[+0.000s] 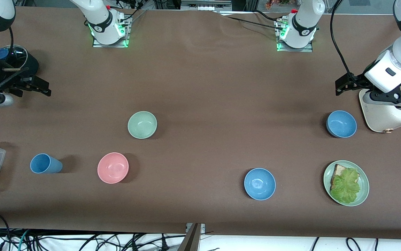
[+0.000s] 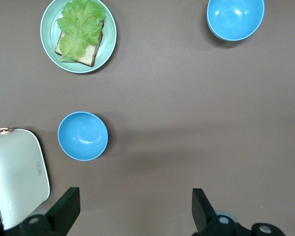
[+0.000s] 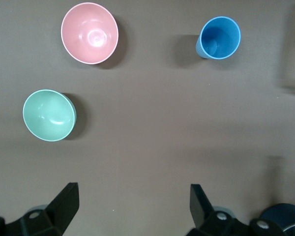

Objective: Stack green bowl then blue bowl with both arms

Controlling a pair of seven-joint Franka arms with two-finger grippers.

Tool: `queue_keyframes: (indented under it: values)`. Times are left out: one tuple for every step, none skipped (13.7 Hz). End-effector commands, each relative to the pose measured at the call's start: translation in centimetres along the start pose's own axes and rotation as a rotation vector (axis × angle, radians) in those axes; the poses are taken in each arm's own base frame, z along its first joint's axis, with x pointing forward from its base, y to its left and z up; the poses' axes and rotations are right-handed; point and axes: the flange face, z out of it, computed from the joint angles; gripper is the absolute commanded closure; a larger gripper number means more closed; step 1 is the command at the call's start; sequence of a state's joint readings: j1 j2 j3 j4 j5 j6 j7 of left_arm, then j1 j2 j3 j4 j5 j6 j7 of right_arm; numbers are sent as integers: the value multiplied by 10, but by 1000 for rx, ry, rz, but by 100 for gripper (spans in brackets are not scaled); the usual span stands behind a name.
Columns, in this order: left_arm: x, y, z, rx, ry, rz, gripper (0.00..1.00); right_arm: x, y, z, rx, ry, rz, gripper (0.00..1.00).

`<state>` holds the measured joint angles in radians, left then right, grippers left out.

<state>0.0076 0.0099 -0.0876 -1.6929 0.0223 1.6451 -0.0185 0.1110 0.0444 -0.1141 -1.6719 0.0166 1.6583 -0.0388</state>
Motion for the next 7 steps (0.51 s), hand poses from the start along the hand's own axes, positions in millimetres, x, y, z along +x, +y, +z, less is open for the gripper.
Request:
queue_keyframes:
  values:
    - [3,3,-6,-9,4,-7,0,2,2,-3,-9,16,-13,0]
    - [3,3,-6,-9,4,-7,0,4,2,-5,-10,22,-14,0]
    - [3,3,-6,-9,4,-7,0,4,2,-6,-10,25,-14,0]
    - [3,3,-6,-9,4,-9,0,4,2,-6,-10,22,-10,0]
    - [3,3,-6,-9,4,-7,0,4,2,-5,-8,21,-7,0]
    - [3,3,-6,-9,4,-7,0,4,2,-5,-8,21,-4,0]
    - [3,3,-6,-9,4,-7,0,4,2,-5,-8,21,-4,0]
